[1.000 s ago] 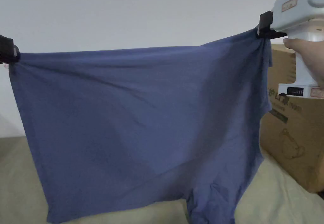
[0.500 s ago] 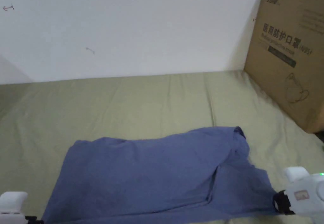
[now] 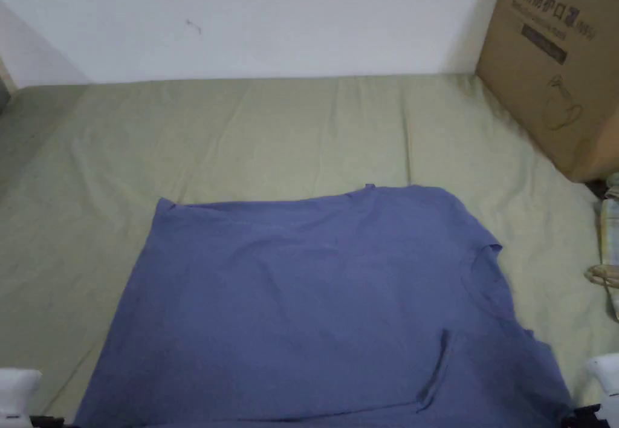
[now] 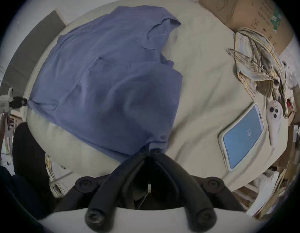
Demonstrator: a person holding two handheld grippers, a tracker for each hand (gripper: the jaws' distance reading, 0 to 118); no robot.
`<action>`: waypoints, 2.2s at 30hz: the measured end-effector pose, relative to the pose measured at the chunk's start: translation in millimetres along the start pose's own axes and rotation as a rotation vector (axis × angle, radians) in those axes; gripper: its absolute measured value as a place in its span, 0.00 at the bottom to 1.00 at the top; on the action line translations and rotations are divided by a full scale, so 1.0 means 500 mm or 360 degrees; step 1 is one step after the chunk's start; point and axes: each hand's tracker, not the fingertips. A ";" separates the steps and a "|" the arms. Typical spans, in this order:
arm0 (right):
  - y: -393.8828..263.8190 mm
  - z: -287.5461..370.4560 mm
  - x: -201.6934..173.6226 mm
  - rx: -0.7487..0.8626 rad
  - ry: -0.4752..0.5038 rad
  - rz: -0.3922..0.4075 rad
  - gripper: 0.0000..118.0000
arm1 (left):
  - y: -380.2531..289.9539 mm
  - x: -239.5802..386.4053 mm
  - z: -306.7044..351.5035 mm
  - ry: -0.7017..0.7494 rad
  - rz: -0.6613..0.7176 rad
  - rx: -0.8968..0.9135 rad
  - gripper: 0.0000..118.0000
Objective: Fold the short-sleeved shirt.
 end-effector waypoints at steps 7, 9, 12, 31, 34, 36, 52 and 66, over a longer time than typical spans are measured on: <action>0.009 0.024 -0.047 0.0100 -0.0198 0.0055 0.37 | 0.000 0.013 0.052 0.0018 0.0108 0.0248 0.25; 0.010 0.043 -0.062 0.0171 -0.0254 0.0034 0.85 | -0.006 0.031 0.087 0.0075 0.0069 0.0452 0.66; 0.018 0.098 -0.089 0.0321 -0.0197 -0.0059 0.87 | -0.005 0.055 0.146 0.0068 0.0172 0.0710 0.97; 0.036 0.217 -0.171 0.0864 0.0075 -0.0303 0.00 | 0.045 0.091 0.115 0.0315 0.0085 0.0153 0.00; 0.044 0.200 -0.159 0.0796 0.0115 -0.0373 0.00 | 0.037 0.071 0.065 0.0235 0.0087 0.0089 0.03; 0.034 0.192 -0.155 0.0781 0.0117 -0.0388 0.00 | 0.037 0.055 0.038 0.0221 0.0124 0.0041 0.53; 0.010 0.158 -0.097 0.0635 0.0058 -0.0453 0.00 | 0.023 0.050 0.009 0.0158 0.0163 0.0077 0.02; 0.007 -0.009 -0.040 -0.0054 -0.0130 -0.0146 0.97 | 0.029 0.106 0.102 0.0146 0.0131 0.0236 0.02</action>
